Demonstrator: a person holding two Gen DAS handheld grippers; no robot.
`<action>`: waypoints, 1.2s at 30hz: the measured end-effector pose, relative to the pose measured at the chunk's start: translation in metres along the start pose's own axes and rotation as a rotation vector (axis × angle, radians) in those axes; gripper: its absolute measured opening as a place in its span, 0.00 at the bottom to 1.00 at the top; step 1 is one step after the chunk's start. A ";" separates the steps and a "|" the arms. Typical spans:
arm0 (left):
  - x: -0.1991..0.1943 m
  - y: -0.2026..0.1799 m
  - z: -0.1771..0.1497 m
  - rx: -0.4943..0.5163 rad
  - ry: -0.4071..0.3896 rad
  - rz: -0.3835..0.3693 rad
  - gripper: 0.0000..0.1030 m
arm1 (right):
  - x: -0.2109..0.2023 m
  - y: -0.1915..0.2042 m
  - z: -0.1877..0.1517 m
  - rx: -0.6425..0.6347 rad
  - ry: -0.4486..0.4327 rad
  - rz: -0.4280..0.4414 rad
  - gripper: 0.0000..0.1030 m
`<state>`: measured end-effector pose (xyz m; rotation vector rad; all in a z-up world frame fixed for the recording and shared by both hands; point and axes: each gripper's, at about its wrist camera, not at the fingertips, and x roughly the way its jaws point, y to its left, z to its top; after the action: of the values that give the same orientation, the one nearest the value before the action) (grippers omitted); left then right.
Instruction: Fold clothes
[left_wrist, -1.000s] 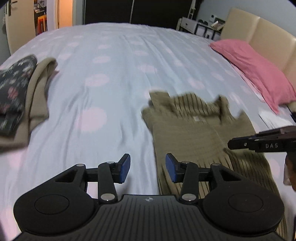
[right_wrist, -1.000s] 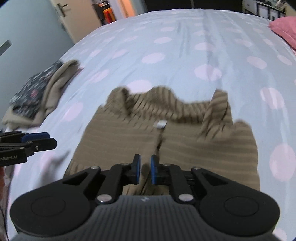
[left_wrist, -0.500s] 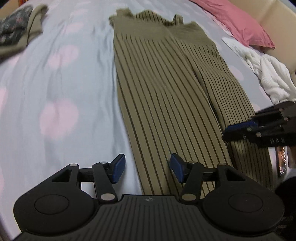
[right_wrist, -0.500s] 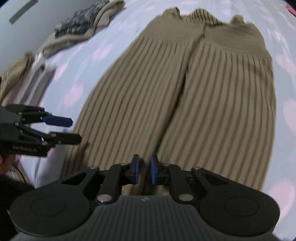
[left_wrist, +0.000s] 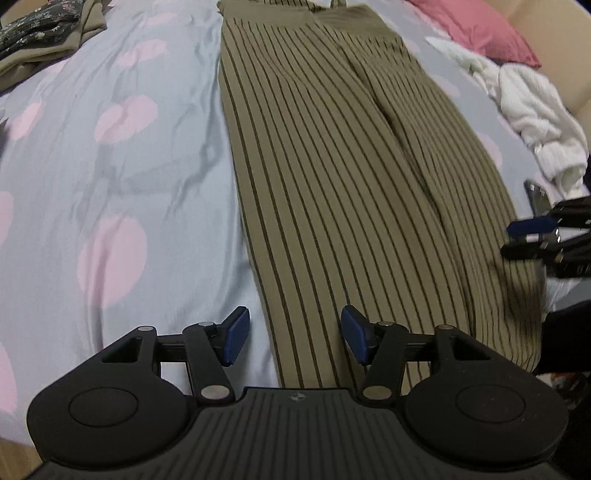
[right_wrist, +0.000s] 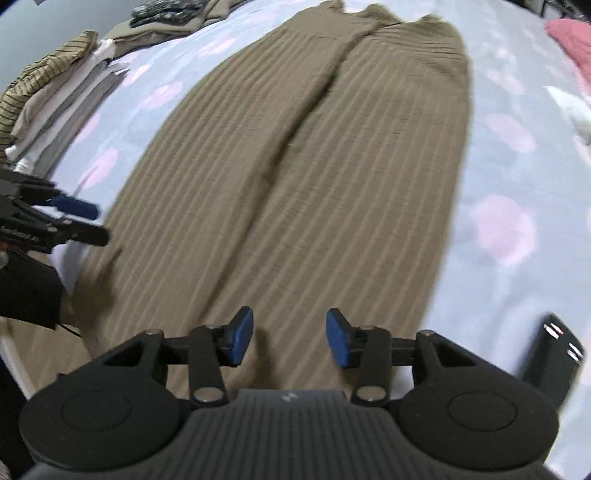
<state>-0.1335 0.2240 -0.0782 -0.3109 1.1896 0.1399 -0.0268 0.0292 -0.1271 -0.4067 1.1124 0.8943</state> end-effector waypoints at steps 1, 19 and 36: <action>0.001 -0.001 -0.002 -0.006 0.011 0.002 0.52 | -0.002 -0.005 -0.004 0.017 -0.002 -0.013 0.46; 0.018 -0.014 -0.022 0.063 0.029 -0.008 0.36 | 0.010 -0.023 -0.029 0.115 0.077 -0.049 0.28; -0.044 0.033 0.002 -0.112 -0.214 -0.323 0.01 | -0.055 -0.054 -0.018 0.175 -0.134 0.175 0.04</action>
<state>-0.1569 0.2586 -0.0419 -0.5677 0.9080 -0.0414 -0.0031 -0.0381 -0.0930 -0.1038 1.1036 0.9541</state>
